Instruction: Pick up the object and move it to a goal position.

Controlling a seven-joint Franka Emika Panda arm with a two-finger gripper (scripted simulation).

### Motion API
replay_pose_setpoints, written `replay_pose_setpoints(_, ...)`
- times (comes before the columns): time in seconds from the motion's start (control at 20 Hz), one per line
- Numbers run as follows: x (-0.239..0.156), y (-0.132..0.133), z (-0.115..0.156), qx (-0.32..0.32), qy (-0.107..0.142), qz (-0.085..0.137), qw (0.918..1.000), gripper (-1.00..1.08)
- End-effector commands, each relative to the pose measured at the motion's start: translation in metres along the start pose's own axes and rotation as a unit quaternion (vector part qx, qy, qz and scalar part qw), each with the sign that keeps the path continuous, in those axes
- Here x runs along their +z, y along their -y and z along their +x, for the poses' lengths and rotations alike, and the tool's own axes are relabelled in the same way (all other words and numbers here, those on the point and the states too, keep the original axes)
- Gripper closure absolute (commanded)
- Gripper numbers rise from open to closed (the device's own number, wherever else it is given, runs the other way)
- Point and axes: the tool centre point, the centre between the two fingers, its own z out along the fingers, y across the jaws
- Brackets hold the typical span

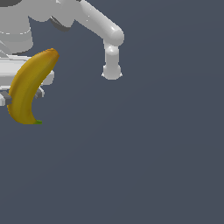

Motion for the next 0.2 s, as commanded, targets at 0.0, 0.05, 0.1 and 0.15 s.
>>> replay_pose_setpoints(0.0,0.0,-0.0007,0.0017,-0.001,-0.001,0.001,1.0,1.08)
replay_pose_setpoints(0.05,0.0004,-0.0006,0.0017,-0.001,-0.001,0.0,1.0,1.08)
replay_pose_setpoints(0.1,0.0007,-0.0004,0.0016,0.0,0.0,0.0,1.0,1.08)
replay_pose_setpoints(0.15,0.0009,-0.0003,0.002,0.0,0.0,0.0,1.0,1.08)
